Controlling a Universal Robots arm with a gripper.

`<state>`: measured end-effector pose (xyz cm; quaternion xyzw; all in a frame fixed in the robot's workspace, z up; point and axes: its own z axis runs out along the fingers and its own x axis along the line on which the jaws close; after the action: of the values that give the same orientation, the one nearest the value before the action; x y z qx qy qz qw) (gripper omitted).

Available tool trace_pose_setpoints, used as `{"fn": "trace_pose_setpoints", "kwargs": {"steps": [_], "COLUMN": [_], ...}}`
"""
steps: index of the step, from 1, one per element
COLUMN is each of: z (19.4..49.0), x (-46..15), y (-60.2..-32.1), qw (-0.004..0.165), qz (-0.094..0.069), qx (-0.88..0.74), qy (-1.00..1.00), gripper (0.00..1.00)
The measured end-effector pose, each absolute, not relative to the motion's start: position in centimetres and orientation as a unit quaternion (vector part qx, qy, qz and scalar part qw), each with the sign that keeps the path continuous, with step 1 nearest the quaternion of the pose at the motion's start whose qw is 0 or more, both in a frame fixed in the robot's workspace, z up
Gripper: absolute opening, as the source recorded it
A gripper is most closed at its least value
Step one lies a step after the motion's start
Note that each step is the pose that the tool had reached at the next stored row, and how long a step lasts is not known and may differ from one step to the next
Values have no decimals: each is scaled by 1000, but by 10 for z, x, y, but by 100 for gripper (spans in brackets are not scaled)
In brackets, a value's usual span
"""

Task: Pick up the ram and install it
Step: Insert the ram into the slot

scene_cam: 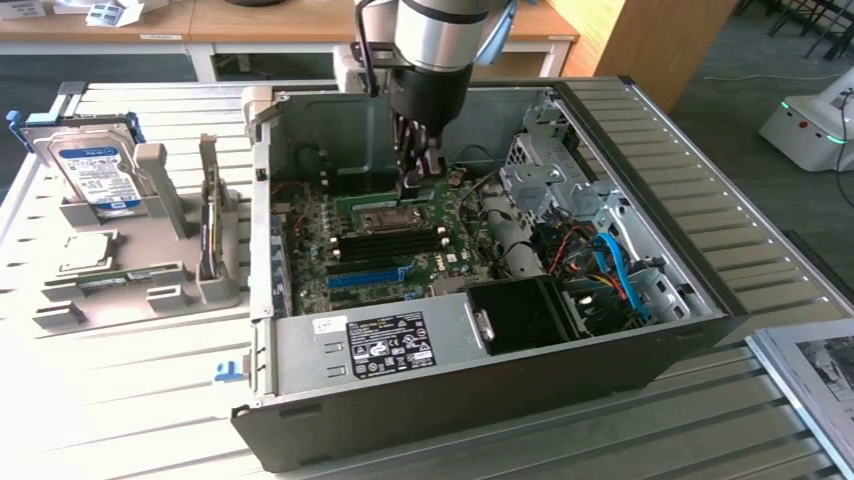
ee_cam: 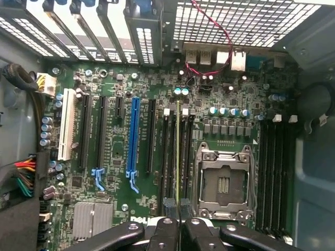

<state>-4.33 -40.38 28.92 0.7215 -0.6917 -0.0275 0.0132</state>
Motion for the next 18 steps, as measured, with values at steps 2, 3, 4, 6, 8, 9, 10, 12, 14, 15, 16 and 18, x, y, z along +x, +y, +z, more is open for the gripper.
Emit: {"fn": "trace_pose_setpoints", "kwargs": {"steps": [2,3,4,6,8,9,10,12,14,15,16,18], "z": [287,285,284,282,279,278,277,274,272,271,270,267], "x": [-43,-43,-43,-43,-43,-43,-43,-43,-43,-43,-43,-43], "y": [-404,-404,-404,-404,-404,-404,-404,-404,-405,-405,-405,-405], "qw": [13,13,13,13,13,13,13,13,13,13,13,13], "qz": [-27,-27,-27,-27,-27,-27,-27,-27,-27,-27,-27,-27], "qx": [722,722,722,722,722,722,722,722,722,722,722,722], "qy": [-692,-692,-692,-692,-692,-692,-692,-692,-692,-692,-692,-692], "gripper": [12,12,12,12,12,12,12,12,12,12,12,12]}}
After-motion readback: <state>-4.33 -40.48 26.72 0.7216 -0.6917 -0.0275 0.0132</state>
